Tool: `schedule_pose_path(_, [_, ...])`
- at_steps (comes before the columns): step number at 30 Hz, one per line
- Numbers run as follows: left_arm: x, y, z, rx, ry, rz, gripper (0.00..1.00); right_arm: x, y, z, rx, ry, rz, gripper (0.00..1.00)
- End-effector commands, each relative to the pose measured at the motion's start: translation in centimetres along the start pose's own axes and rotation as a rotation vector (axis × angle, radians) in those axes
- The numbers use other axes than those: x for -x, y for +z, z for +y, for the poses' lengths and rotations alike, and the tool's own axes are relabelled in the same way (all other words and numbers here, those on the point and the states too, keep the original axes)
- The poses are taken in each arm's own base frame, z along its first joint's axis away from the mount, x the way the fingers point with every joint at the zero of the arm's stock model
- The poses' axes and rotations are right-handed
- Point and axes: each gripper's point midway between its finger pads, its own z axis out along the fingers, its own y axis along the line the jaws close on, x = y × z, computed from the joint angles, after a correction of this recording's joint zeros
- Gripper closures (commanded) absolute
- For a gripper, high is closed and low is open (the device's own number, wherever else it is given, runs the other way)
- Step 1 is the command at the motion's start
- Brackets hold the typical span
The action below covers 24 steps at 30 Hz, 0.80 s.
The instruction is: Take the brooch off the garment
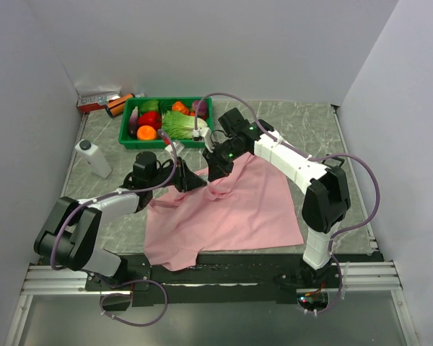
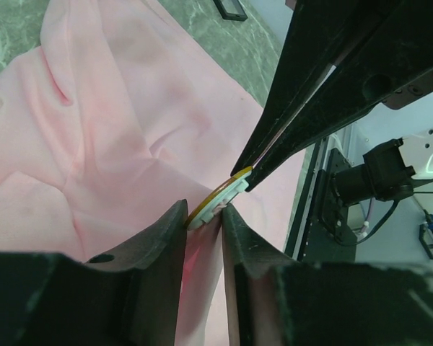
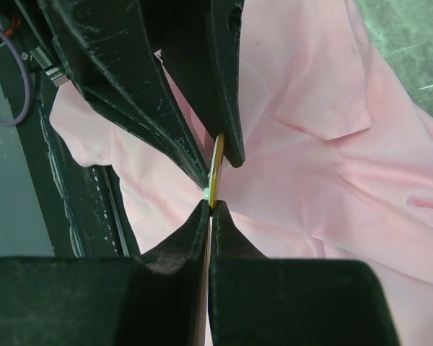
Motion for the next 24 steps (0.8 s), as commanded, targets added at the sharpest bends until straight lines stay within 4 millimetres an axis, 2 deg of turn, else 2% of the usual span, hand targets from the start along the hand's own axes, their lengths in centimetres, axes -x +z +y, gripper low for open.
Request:
schedule_pose_path(1, [2.3,0.8,-0.2,-0.010,0.014,-0.060,0.77,1.5,0.3,3.1,0.124,-0.032,-0.050,1.00])
schedule_pose_path(6, [2.6,0.9,0.7,0.009,-0.062,-0.078,0.83,1.6,0.3,3.1,0.123,-0.054,-0.047,1.00])
schedule_pose_path(13, [3.6,0.8,-0.4,-0.066,-0.073,-0.089,0.72,1.6,0.4,3.2,0.129,-0.052,-0.048,1.00])
schedule_pose_path(24, [3.9,0.7,-0.9,-0.084,-0.083,-0.099,0.71,1.3,0.6,3.0,0.130,-0.056,-0.038,1.00])
